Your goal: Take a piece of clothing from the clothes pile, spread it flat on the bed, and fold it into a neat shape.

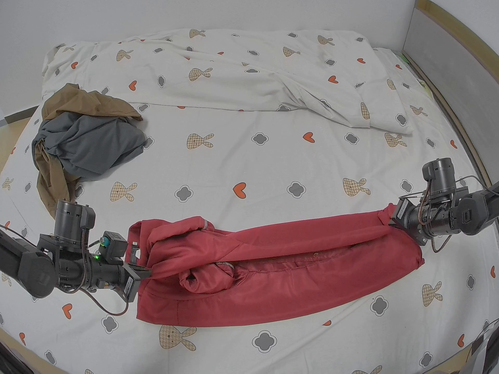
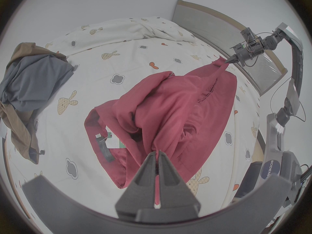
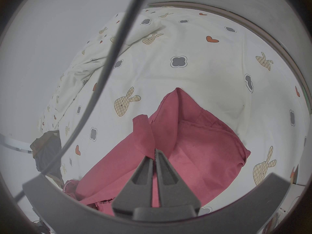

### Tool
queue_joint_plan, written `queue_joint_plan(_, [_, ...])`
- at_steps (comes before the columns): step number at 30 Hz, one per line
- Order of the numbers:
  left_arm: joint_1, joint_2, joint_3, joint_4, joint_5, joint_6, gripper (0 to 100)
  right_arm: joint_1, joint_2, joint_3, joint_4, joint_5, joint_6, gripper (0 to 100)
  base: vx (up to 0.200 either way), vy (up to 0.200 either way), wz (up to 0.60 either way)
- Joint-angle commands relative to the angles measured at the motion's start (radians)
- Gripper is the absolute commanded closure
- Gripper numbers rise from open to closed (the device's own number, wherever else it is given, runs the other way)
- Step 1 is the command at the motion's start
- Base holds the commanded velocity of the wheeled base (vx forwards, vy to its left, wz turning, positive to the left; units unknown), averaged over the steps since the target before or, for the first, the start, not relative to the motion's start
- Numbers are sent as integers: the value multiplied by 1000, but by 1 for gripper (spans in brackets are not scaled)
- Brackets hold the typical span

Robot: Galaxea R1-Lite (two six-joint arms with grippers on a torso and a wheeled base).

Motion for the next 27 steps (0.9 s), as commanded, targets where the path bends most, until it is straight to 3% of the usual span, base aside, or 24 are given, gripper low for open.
queue_joint_plan(1, [6, 14, 7, 0, 1, 1, 100, -2, 3, 2, 0, 0, 0, 100, 0, 0, 0])
queue_joint_plan(4, [6, 14, 12, 0, 1, 2, 100, 0, 5, 3, 2, 0, -2, 100, 0, 0, 0])
queue_joint_plan(5, [6, 16, 21, 0, 2, 1, 0, 3, 5, 11, 2, 0, -13, 0, 0, 0, 0])
queue_joint_plan(20, [59, -82, -17, 0, -2, -7, 0, -12, -20, 0, -3, 0, -13, 0, 0, 0, 0])
queue_joint_plan(27, [46, -87, -148, 3, -5, -111, 0, -8, -14, -127, -3, 24, 0, 0, 0, 0, 0])
